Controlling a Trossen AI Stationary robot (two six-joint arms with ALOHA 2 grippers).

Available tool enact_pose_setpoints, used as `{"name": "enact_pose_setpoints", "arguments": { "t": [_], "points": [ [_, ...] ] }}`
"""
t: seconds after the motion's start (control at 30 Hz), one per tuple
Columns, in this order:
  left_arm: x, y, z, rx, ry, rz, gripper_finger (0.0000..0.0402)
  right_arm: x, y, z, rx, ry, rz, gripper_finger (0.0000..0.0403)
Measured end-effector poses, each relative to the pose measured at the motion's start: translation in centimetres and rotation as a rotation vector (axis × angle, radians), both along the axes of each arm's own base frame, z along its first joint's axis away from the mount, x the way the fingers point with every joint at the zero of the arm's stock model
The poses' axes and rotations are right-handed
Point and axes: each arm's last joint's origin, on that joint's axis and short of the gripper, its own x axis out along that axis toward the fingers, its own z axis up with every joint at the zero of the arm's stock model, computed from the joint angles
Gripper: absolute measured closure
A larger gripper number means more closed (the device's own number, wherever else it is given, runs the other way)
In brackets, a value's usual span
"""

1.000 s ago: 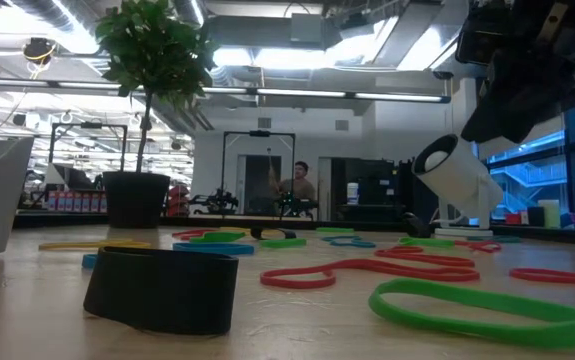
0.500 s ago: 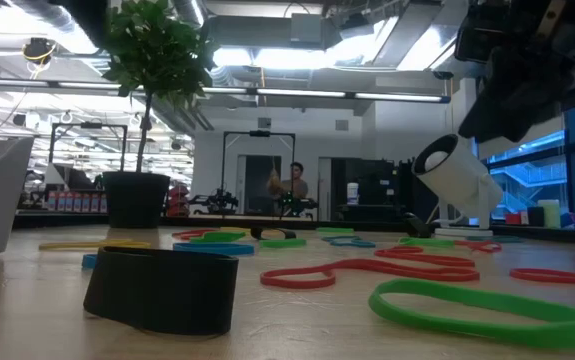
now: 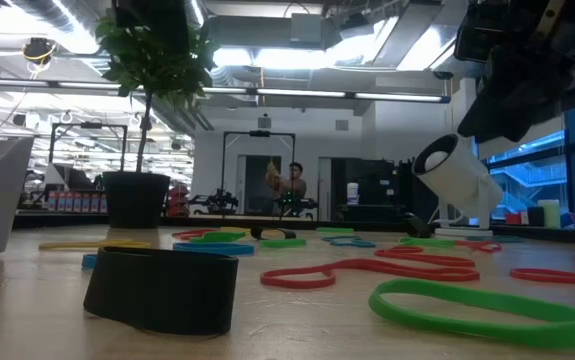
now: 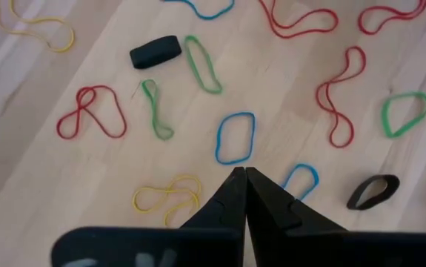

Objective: Pick and place rubber bands into bin
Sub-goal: Put the black rubber band into the bin

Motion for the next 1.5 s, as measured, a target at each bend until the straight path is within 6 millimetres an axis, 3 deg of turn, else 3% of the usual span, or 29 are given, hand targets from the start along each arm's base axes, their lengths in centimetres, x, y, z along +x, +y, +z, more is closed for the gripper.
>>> {"name": "enact_pose_setpoints", "arguments": {
  "t": [0.6, 0.9, 1.23, 1.37, 1.5],
  "points": [
    [0.0, 0.0, 0.0, 0.010, -0.003, 0.004, 0.0400, 0.0, 0.0, 0.0, -0.001, 0.000, 0.001, 0.0395],
    [0.3, 0.3, -0.5, 0.132, 0.009, -0.088, 0.0401, 0.1, 0.1, 0.2, 0.007, -0.023, 0.003, 0.0395],
    [-0.6, 0.7, -8.2, -0.011, 0.092, -0.156, 0.0400, 0.5, 0.2, 0.6, 0.029, -0.080, 0.002, 0.0395],
    [-1.5, 0.8, -10.2, -0.057, 0.103, -0.174, 0.0400, 0.9, 0.2, 1.2, 0.046, -0.154, -0.015, 0.0395],
    [-2.6, 1.2, -10.5, -0.062, 0.078, -0.191, 0.0400, 1.8, -0.3, 2.2, 0.017, -0.183, -0.082, 0.0396]
  ]
}}
